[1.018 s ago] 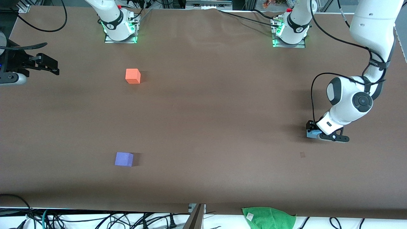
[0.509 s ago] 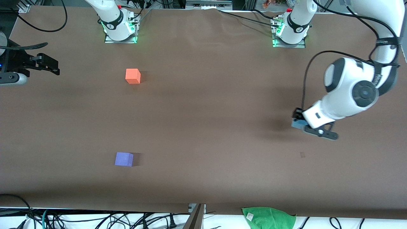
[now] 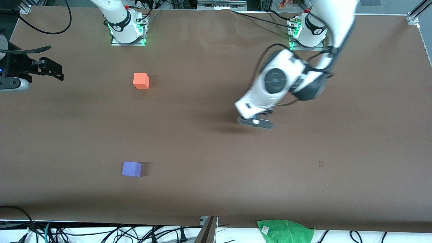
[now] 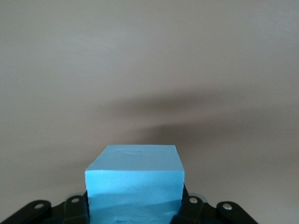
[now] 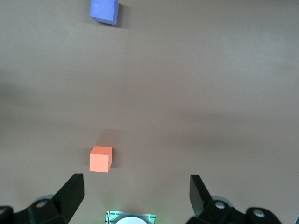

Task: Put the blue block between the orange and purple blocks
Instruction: 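Carry the blue cube toward the table middle with the left gripper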

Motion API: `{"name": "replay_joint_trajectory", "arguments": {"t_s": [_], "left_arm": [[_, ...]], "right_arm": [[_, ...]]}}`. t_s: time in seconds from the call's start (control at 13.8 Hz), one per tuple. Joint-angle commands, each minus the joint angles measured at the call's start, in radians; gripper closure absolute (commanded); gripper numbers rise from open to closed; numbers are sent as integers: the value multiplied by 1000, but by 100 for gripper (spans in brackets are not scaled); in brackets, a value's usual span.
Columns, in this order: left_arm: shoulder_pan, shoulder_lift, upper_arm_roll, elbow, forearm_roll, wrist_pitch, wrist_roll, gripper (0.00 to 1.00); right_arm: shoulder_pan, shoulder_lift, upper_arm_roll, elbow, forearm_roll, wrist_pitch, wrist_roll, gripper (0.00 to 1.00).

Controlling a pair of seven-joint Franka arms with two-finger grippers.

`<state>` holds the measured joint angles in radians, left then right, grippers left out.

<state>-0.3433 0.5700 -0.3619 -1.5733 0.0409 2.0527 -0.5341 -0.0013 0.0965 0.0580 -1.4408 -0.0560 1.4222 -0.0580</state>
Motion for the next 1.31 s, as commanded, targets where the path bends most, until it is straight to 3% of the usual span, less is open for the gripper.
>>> {"name": "replay_joint_trajectory", "arguments": {"t_s": [0.0,0.22,0.51,0.58,0.65,0.73,1.02,1.24], "left_arm": [[-94,123,24,90,30,84,-90,91],[-173,203,40,91,137,182,-249,88],[-233,252,76,93,177,230,-339,86],[-243,255,87,93,184,233,-340,73],[-243,255,89,93,186,233,-340,50],[-243,252,89,93,188,233,-340,0],[-218,177,87,90,186,204,-331,0],[-165,18,78,95,174,14,-328,0]], "right_arm": [[-8,-4,8,-4,-4,15,-3,0],[-9,-4,6,-4,-5,17,-3,0],[-11,3,3,-4,-4,17,-5,0],[-11,2,3,-4,-4,15,-5,0],[-11,2,3,-4,-4,15,-5,0],[-11,2,3,-4,-4,17,-5,0],[-11,9,3,-4,2,32,-3,0],[-6,61,8,-6,2,70,-3,0]]}}
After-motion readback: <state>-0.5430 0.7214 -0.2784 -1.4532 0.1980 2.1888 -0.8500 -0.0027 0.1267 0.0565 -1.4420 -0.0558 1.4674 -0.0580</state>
